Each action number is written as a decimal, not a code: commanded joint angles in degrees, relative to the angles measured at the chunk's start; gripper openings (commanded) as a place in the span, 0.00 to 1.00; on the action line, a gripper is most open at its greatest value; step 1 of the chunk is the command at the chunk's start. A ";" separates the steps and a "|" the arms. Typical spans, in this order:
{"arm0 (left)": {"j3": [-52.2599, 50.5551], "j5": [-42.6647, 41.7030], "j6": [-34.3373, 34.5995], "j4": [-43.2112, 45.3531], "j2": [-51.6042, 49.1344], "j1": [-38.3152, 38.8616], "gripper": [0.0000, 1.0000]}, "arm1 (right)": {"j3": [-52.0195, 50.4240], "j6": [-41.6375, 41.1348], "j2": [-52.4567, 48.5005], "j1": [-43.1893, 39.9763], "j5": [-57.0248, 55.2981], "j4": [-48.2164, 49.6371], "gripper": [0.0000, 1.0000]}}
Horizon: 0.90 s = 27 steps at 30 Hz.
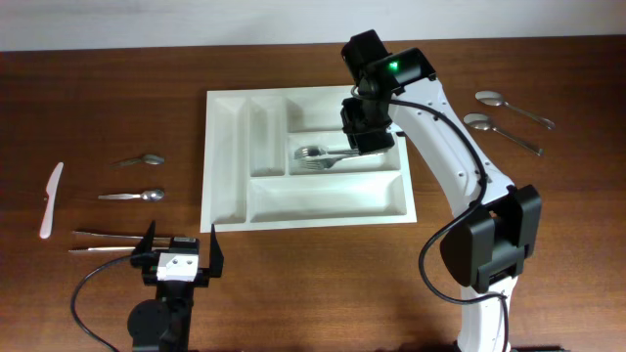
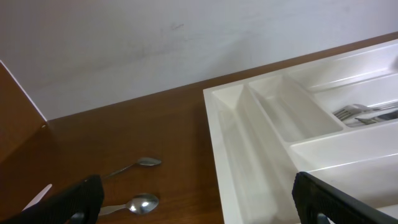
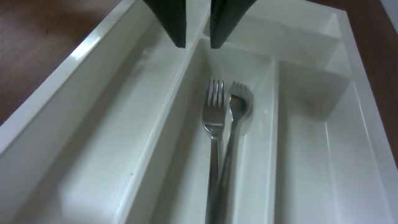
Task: Pack container
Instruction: 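Lift the fork and carry it over the tray's middle compartment, then release the fork into the middle compartment and raise the right gripper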
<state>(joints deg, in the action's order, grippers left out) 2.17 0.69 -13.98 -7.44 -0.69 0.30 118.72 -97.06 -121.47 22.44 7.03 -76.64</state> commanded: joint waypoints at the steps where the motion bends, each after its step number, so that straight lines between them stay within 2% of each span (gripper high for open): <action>1: -0.37 0.20 -0.70 0.17 0.28 -0.20 0.99 | 0.00 0.09 -0.72 -0.07 -0.37 -0.02 0.20; 4: -0.37 0.20 -0.68 0.17 0.28 -0.20 0.99 | 0.02 2.99 -0.72 -1.99 -2.62 0.13 0.26; 8: -0.37 0.20 -0.68 0.17 0.28 -0.20 0.99 | 0.07 10.73 -0.50 -7.13 -5.42 0.13 0.45; 10: -0.37 0.20 -0.70 0.17 0.28 -0.20 0.99 | 0.07 16.76 -0.50 -10.88 -7.56 0.20 0.63; 11: -0.37 0.20 -0.70 0.17 0.28 -0.20 0.99 | 0.07 19.47 -0.50 -12.66 -8.55 0.22 0.78; 14: -0.37 0.20 -0.68 0.17 0.28 -0.20 0.99 | 0.07 31.19 -0.50 -18.99 -10.71 2.14 0.98; 15: -0.37 0.20 -0.70 0.17 0.28 -0.20 0.99 | 0.07 38.49 -0.52 -22.34 -10.73 4.00 0.99; 17: -0.37 0.20 -0.70 0.17 0.28 -0.20 0.99 | 0.07 46.84 -0.68 -26.08 -10.58 6.43 0.99; 21: -0.37 0.20 -0.68 0.17 0.28 -0.20 0.99 | 0.07 59.87 -0.74 -31.67 -10.38 9.51 0.99; 24: -0.37 0.20 -0.70 0.17 0.28 -0.20 0.99 | 0.07 63.60 -0.74 -34.45 -9.38 10.93 0.99; 27: -0.37 0.20 -0.70 0.17 0.28 -0.20 0.99 | 0.04 63.87 -0.81 -35.69 -8.79 12.02 0.99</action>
<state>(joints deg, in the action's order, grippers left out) 2.17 0.69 -14.00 -7.44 -0.69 0.30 118.72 -39.92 -121.58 -12.62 -2.11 -65.45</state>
